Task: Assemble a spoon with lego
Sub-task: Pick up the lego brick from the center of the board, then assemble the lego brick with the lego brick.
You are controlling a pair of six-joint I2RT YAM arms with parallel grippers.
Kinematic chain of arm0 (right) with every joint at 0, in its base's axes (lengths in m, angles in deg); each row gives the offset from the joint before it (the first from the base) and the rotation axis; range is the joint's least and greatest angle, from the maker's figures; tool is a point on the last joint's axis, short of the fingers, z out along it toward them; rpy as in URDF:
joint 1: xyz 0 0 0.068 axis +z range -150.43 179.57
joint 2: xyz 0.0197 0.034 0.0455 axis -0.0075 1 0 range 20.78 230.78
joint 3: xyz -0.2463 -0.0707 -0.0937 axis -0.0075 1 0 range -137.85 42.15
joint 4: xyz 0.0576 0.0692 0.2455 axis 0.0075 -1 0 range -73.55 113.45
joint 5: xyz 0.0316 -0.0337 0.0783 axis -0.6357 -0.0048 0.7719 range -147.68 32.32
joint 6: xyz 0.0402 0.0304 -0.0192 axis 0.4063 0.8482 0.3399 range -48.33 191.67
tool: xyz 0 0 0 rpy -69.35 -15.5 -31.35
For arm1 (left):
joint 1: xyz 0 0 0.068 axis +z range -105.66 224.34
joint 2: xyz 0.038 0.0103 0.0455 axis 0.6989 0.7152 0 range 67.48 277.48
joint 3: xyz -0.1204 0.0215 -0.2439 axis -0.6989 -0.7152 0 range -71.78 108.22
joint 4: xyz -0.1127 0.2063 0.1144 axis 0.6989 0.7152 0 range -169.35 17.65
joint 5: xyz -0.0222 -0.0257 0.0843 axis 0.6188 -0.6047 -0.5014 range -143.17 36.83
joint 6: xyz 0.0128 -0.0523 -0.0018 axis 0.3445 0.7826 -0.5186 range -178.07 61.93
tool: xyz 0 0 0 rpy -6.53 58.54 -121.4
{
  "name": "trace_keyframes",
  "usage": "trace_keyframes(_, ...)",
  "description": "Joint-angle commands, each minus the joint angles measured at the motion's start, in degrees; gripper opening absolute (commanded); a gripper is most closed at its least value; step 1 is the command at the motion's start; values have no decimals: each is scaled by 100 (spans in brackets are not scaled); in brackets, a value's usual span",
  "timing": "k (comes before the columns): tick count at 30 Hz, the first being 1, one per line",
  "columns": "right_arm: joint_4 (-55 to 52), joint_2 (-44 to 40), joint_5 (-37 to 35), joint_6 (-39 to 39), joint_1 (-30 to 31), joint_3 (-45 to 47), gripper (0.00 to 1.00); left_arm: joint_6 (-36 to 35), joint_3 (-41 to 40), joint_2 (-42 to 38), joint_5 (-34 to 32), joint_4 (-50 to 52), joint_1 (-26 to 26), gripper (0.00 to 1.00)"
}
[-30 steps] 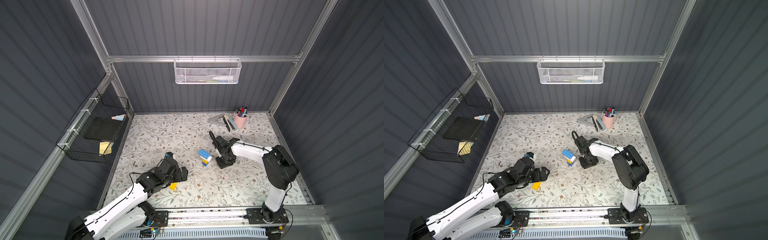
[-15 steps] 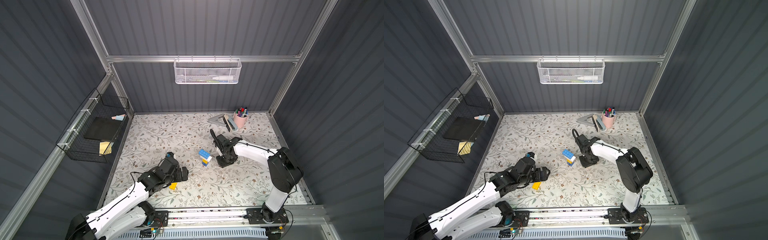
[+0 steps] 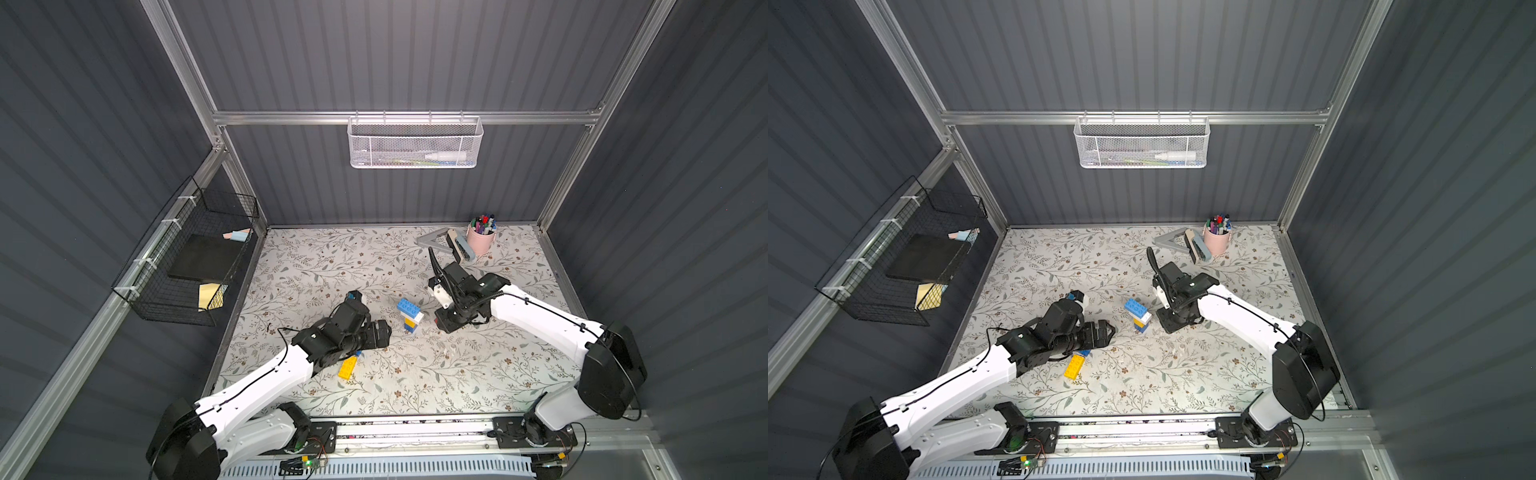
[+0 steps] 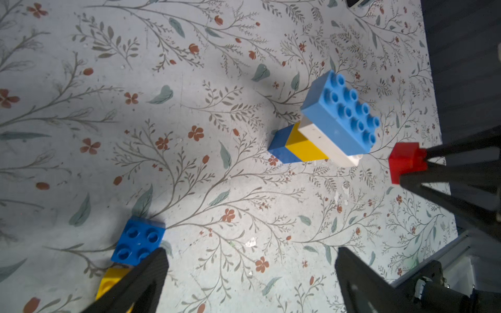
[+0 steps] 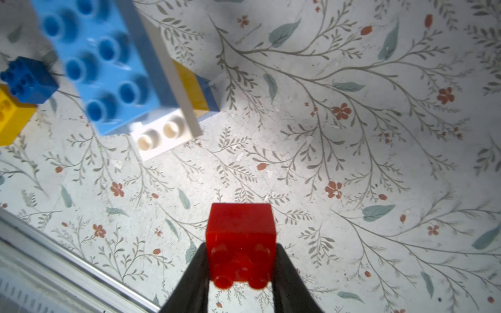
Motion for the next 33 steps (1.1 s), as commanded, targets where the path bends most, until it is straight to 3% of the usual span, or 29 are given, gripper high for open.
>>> trace_keyframes(1,-245,14,265,-429,121,-344,24,-208,352,271,91,-335,38,99)
trace_keyframes(13,-761,990,329,-875,149,-1480,24,-374,1051,1105,4,-445,63,99)
trace_keyframes(33,-833,1389,489,-959,144,-1719,24,-424,1218,1598,122,-574,82,99)
